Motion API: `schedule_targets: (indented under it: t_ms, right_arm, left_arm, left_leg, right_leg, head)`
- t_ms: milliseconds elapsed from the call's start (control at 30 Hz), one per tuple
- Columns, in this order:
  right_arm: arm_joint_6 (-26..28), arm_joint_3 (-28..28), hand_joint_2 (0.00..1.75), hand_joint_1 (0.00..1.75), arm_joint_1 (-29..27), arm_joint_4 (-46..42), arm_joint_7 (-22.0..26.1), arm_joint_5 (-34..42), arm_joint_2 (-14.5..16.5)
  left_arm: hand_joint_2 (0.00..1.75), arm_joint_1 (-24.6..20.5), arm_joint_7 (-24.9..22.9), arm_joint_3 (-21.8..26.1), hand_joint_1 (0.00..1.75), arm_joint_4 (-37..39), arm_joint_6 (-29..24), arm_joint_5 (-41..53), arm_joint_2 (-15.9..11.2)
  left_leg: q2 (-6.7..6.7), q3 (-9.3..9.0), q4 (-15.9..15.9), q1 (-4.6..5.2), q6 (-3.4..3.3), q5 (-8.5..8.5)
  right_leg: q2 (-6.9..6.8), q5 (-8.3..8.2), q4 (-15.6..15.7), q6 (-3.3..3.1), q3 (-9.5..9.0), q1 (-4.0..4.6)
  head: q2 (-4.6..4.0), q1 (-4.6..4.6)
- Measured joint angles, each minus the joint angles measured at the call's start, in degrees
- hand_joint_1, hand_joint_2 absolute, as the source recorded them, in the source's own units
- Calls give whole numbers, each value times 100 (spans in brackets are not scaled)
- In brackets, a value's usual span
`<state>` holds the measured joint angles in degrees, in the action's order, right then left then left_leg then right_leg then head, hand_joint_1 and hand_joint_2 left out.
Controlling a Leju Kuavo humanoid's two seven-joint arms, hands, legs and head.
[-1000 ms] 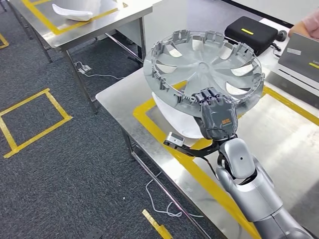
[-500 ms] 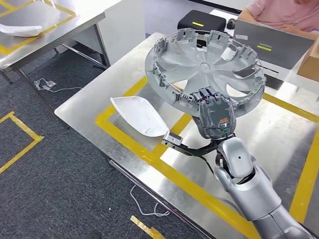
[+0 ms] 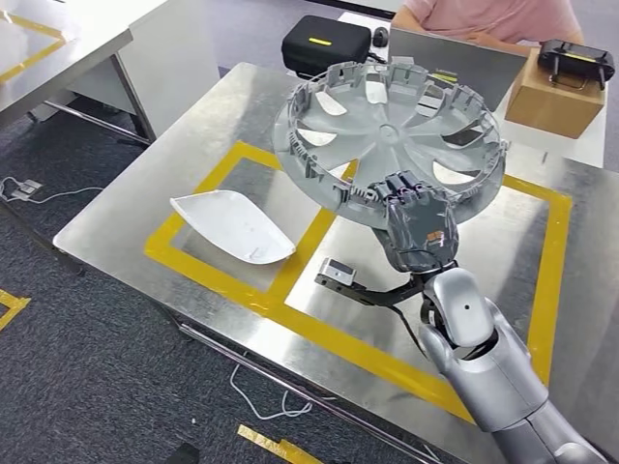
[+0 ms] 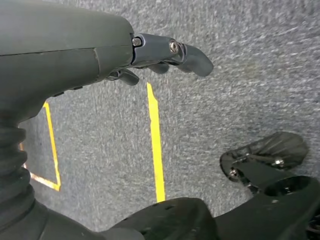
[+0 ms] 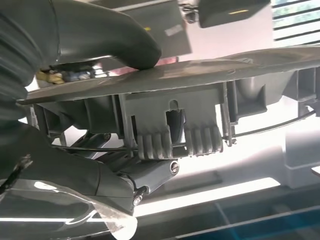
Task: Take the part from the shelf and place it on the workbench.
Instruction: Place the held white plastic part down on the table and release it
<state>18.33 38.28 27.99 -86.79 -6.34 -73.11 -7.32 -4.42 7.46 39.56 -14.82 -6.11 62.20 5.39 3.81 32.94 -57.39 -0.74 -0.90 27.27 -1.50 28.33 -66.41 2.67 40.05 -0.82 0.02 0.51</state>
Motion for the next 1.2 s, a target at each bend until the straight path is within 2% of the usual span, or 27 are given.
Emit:
schedule_targets:
  t_ms: [67, 100, 133, 167, 200, 267, 300, 333, 367, 400, 433, 467, 533, 567, 600, 633, 667, 700, 767, 833, 867, 900, 933, 967, 1033, 1100, 1200]
  right_arm:
    - [-41, 5, 175, 175, 18, -1, 3, 44, -2]
    - [-53, 9, 175, 175, 29, -1, 7, 56, -2]
    - [-62, 13, 175, 175, 38, 0, 9, 63, -2]
    - [-67, 13, 175, 175, 45, 0, 11, 69, -2]
    - [-74, 12, 175, 175, 47, 1, 10, 76, -3]
    - [-88, 10, 175, 175, 52, 1, 3, 92, -3]
    - [-93, 14, 175, 175, 50, 2, 1, 97, -3]
    - [-99, 21, 175, 175, 47, 3, -2, 98, -2]
    - [-105, 30, 175, 175, 45, 8, -5, 100, -2]
    - [-113, 38, 175, 175, 43, 13, -7, 104, -2]
    - [-123, 46, 175, 175, 42, 18, -10, 109, -2]
    - [-136, 54, 175, 175, 41, 21, -10, 117, -2]
    - [-175, 64, 175, 175, 42, 22, -5, 154, -2]
    - [-203, 66, 175, 175, 48, 26, -2, 186, -2]
    - [-238, 67, 175, 175, 55, 29, 3, 236, -2]
    - [-282, 68, 175, 175, 60, 33, 13, 301, -2]
    - [-335, 69, 175, 175, 63, 36, 28, 386, -2]
    - [-409, 68, 175, 175, 61, 38, 53, 506, -2]
    - [-601, 66, 175, 175, 75, 48, 113, 791, -2]
    - [-787, 79, 175, 175, 97, 74, 165, 1050, -2]
    - [-852, 92, 175, 175, 102, 93, 188, 1143, -2]
    - [-901, 105, 175, 175, 101, 115, 208, 1216, -2]
    - [-934, 116, 175, 175, 101, 139, 224, 1268, -2]
    - [-957, 123, 175, 175, 101, 164, 240, 1304, -2]
    - [-977, 131, 175, 175, 107, 215, 279, 1340, -2]
    - [-980, 151, 175, 175, 131, 266, 338, 1351, 3]
    - [-994, 191, 175, 175, 166, 346, 420, 1368, 9]
  left_arm:
    - [175, -3, -1, -7, 0, 0, -5, -19, 0]
    - [175, -3, -1, -8, 0, 0, -9, -24, -4]
    - [175, -3, -1, -9, 0, 0, -15, -29, -7]
    - [175, -4, -2, -11, 0, 0, -21, -35, -9]
    - [175, -9, -2, -12, 0, 0, -29, -42, -11]
    - [175, -17, -2, -14, 0, 0, -38, -58, -14]
    - [175, -17, -2, -14, 0, 0, -40, -71, -14]
    - [175, -19, 3, -14, 0, 0, -40, -84, -14]
    - [175, -24, 7, -14, 0, 0, -40, -93, -13]
    - [175, -30, 8, -15, 0, 0, -40, -101, -13]
    - [175, -33, 8, -16, 0, 0, -39, -102, -13]
    - [175, -25, 3, -17, 0, 0, -38, -101, -14]
    - [175, 0, -3, -17, 0, 0, -32, -101, -26]
    - [175, 9, -5, -18, 0, 1, -29, -102, -32]
    - [175, 13, -10, -19, 0, 1, -28, -107, -37]
    - [175, 10, -18, -20, 0, 1, -31, -117, -40]
    - [175, 3, -29, -21, 0, 1, -34, -128, -37]
    - [175, -10, -42, -22, 0, 0, -37, -142, -31]
    - [175, -21, -69, -23, 0, 0, -40, -171, -24]
    - [175, -3, -97, -24, 0, 0, -38, -196, -29]
    - [175, 10, -110, -24, 0, 0, -34, -202, -35]
    - [175, 21, -119, -24, 0, 0, -30, -206, -39]
    - [175, 26, -126, -24, 0, 0, -21, -212, -41]
    - [175, 29, -133, -24, 0, 0, -14, -218, -39]
    - [175, 30, -147, -24, 0, 0, -5, -240, -37]
    - [175, 27, -162, -24, 0, 0, -3, -256, -48]
    - [175, 37, -192, -24, 0, 0, 10, -260, -75]
  left_leg:
    - [115, -19, -25, 37, 60, 39]
    - [171, -25, -38, 61, 86, 54]
    - [236, -30, -46, 80, 106, 65]
    - [304, -43, -53, 80, 125, 80]
    - [287, -51, -73, 68, 150, 118]
    - [44, 41, -347, 30, 196, 331]
    - [-139, 176, -662, 16, 212, 511]
    - [-252, 353, -1049, 13, 216, 690]
    - [-310, 528, -1418, 16, 214, 829]
    - [-330, 642, -1646, 19, 203, 867]
    - [-343, 674, -1682, 22, 179, 792]
    - [-376, 612, -1498, 29, 140, 608]
    - [-601, 348, -804, 38, 31, 151]
    - [-726, 231, -501, 39, -13, -2]
    - [-818, 160, -320, 41, -42, -62]
    - [-844, 129, -254, 44, -57, -45]
    - [-801, 111, -193, 48, -58, -36]
    - [-745, 91, -137, 36, -60, -28]
    - [-648, 56, -36, 6, -67, -42]
    - [-565, 46, -10, -4, -76, -57]
    - [-525, 49, -11, -5, -77, -57]
    - [-486, 49, -12, -9, -75, -56]
    - [-456, 48, -14, -15, -70, -54]
    - [-437, 43, -17, -24, -59, -49]
    - [-417, 29, -31, -42, -7, -28]
    - [-406, 49, -78, -22, 57, -8]
    - [-397, 74, -102, 17, 34, -39]
  right_leg:
    - [-302, -174, 639, -30, -362, 48]
    - [-388, -173, 769, -66, -433, 69]
    - [-375, -156, 778, -110, -440, 88]
    - [-278, -166, 776, -156, -422, 79]
    - [-197, -171, 777, -189, -419, 72]
    - [-46, -188, 785, -254, -426, 52]
    - [28, -192, 787, -279, -429, 45]
    - [104, -193, 786, -298, -431, 47]
    - [191, -194, 786, -309, -434, 54]
    - [285, -194, 785, -313, -442, 65]
    - [383, -194, 785, -315, -453, 76]
    - [486, -195, 785, -315, -466, 85]
    - [668, -196, 784, -309, -486, 96]
    - [745, -199, 781, -300, -485, 94]
    - [807, -207, 778, -284, -471, 84]
    - [863, -219, 778, -260, -449, 70]
    - [918, -233, 781, -233, -424, 58]
    - [905, -231, 777, -204, -384, 56]
    - [634, -89, 593, -139, -257, 81]
    - [288, 263, -53, -77, 37, 78]
    - [217, 430, -455, -48, 215, 55]
    - [188, 518, -746, -21, 341, 30]
    - [176, 501, -839, 5, 369, 5]
    - [164, 380, -691, 25, 275, -17]
    - [124, 42, 99, 54, -167, -45]
    - [103, -106, 710, 38, -510, -51]
    - [121, -113, 815, 9, -567, -56]
  head:
    - [1, 8]
    - [1, 5]
    - [1, 1]
    - [1, -4]
    - [0, -13]
    - [0, -28]
    - [1, -45]
    - [1, -52]
    - [1, -59]
    - [1, -61]
    - [0, -60]
    - [0, -61]
    - [0, -56]
    - [0, -53]
    - [0, -59]
    - [0, -65]
    - [0, -76]
    - [1, -81]
    - [2, -53]
    - [2, -24]
    - [1, -19]
    - [1, -20]
    - [1, -19]
    - [0, -17]
    - [0, -15]
    - [1, -19]
    - [1, -40]
